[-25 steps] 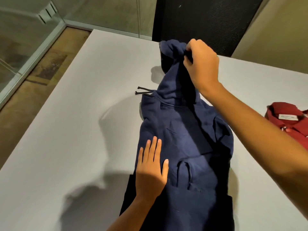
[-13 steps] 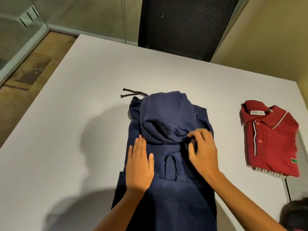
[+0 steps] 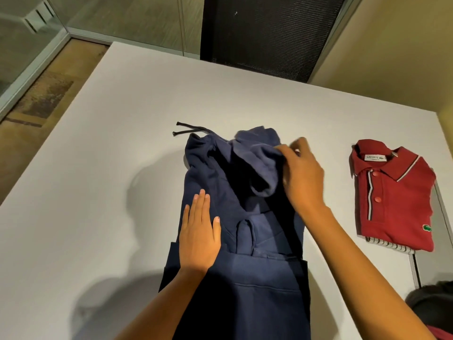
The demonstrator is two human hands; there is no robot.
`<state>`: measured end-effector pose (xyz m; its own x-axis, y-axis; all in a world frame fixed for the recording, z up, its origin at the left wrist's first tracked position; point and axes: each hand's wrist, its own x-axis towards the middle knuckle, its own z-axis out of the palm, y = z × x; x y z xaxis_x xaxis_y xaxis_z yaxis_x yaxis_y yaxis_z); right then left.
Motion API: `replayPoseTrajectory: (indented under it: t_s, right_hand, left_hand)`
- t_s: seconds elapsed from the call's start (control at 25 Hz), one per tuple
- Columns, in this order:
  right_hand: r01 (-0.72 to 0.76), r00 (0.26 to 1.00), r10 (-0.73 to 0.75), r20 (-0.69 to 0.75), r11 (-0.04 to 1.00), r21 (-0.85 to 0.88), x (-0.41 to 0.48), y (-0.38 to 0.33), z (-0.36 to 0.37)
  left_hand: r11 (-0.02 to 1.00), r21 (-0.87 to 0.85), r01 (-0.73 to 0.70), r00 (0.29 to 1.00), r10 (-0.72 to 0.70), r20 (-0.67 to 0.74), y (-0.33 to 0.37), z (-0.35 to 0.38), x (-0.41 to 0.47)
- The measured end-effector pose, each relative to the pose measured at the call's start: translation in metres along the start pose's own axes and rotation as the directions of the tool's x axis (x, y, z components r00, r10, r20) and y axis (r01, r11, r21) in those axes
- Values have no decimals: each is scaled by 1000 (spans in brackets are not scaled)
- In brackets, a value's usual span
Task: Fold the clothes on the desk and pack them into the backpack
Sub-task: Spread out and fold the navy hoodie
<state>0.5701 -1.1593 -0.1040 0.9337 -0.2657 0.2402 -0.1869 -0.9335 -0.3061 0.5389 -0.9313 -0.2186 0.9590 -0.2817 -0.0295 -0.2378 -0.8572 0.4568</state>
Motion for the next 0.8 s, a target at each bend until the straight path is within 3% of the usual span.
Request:
replayPoseTrajectory:
  t_s: [0.08,0.16,0.24,0.32,0.4,0.52,0.64,0.8]
  right_hand:
    - [41,999,-40,-7,998,53,-35,7,-6]
    - [218,960,-234,157,970,111,-68,6,9]
    - [288,897,-344,277,931,226,-88,3,25]
    - [205,946,-274,176,921,330,-81,4,32]
    - [118,989,-137,51,952,282,-59,9,42]
    - [22,980,-33,196,998,60,-28,4,68]
    - [57,946,-17,325,992,-113,-29,-14,104]
    - [53,965,-14,260,988,-143,-28,-15,118]
  left_hand:
    - [1000,8,3,1000,-3,4,0,2,-1]
    - [1000,10,5,1000,-5,2,-2,3,-1]
    - [1000,9,10,1000,-10,8,-2,3,-2]
    - [1000,6,8,1000,-9,9,-1,2,-1]
    - [1000,6,8,1000,-8,9,0,2,-1]
    - [1000,20,7,1000,-7,12,-1,3,-1]
    - [1000,29,2,1000,-3,8,-1,3,0]
    - [1000,22,-9,1000,9,-13,-1,4,0]
